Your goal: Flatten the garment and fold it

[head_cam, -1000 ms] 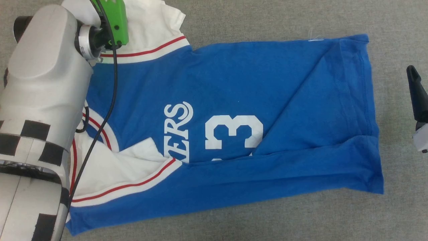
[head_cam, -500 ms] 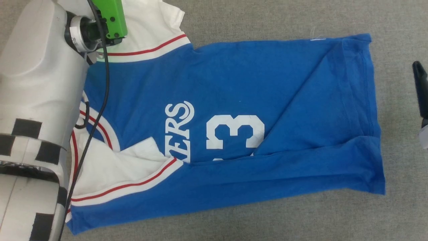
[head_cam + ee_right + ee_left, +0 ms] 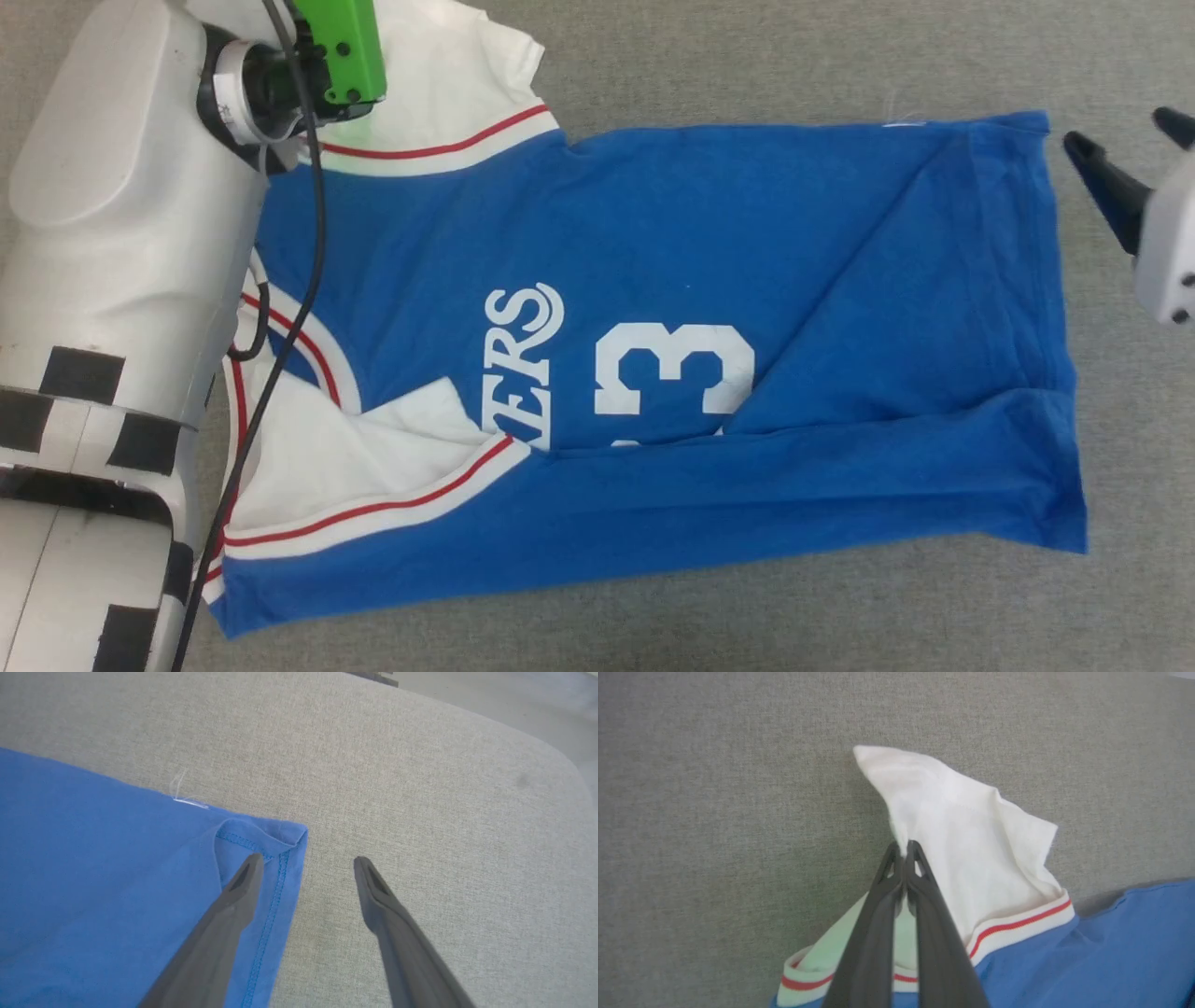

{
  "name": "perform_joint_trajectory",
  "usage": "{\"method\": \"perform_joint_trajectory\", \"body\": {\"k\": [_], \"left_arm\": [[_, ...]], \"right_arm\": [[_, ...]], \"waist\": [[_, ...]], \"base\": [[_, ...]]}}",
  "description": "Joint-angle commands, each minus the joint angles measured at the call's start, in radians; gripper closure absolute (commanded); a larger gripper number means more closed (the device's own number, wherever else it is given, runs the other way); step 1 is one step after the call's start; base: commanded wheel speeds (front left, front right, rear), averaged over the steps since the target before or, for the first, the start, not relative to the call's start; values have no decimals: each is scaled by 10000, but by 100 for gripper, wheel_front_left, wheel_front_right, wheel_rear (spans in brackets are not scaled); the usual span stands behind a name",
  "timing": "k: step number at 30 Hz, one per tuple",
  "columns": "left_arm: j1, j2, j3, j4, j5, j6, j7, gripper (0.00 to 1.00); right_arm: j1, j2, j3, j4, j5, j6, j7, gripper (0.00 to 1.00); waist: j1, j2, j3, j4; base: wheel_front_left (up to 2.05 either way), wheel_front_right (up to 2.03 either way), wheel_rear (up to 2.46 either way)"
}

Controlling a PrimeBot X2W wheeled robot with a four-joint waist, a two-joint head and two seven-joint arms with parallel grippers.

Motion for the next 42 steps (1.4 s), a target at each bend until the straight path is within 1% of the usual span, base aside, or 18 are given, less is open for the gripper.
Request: {"method": "perform_joint_trajectory", "body": {"k": [1, 5, 7, 13, 17, 21, 22, 23, 24, 31, 39, 42], "left_arm": [[91, 39, -22, -168, -21, 67, 70, 100], [88, 71, -82, -639, -11, 145, 211, 100], [87, 91, -109, -873, -9, 162, 261, 100], [153, 143, -180, -1444, -30, 213, 408, 100], [213, 171, -220, -1725, -42, 262, 482, 100], [287, 198, -247, -1933, -83, 292, 560, 100], [306, 199, -255, -1979, -93, 298, 571, 100], [322, 203, -263, -2010, -100, 298, 578, 100], [347, 209, -270, -2042, -110, 294, 578, 100], [590, 259, -240, -2167, -258, 204, 483, 100], [1127, 348, 161, -2642, -771, -95, -14, 100], [1544, 529, 274, -3000, -934, -211, -117, 100]], "right_arm": [[-413, -23, 285, 191, -163, -11, 591, 0], [-1144, -6, 902, 753, -537, -11, 1906, 0], [-1399, 45, 1070, 1032, -721, -11, 2261, 0], [-1757, 22, 1653, 1808, -1211, -11, 2705, 0], [-1795, -34, 2113, 2165, -1209, -11, 2678, 0], [-1767, -145, 2533, 2421, -899, -11, 2788, 0], [-1766, -192, 2590, 2454, -808, -11, 2835, 27], [-1767, -246, 2640, 2462, -746, -11, 2864, 71], [-1770, -288, 2654, 2457, -646, -11, 2864, 100], [-1741, -517, 2434, 2332, -393, -11, 2524, 100], [-1460, -331, 1863, 2354, -246, -11, 1544, 100], [-1195, -260, 1622, 2364, -192, -11, 1210, 100]], "waist": [[0, 0, 125, 132], [0, 0, 323, 309], [0, 0, 422, 383], [0, 0, 651, 517], [0, 0, 761, 540], [0, 0, 824, 545], [0, 0, 832, 553], [0, 0, 831, 556], [0, 0, 818, 556], [0, 0, 477, 540], [0, 0, -425, 596], [0, 0, -908, 661]], "base": [[0, 0, 0], [0, 0, 0], [0, 0, 0], [0, 0, 0], [0, 0, 0], [0, 0, 0], [0, 0, 0], [0, 0, 0], [0, 0, 0], [0, 0, 0], [0, 0, 0], [0, 0, 0]]}}
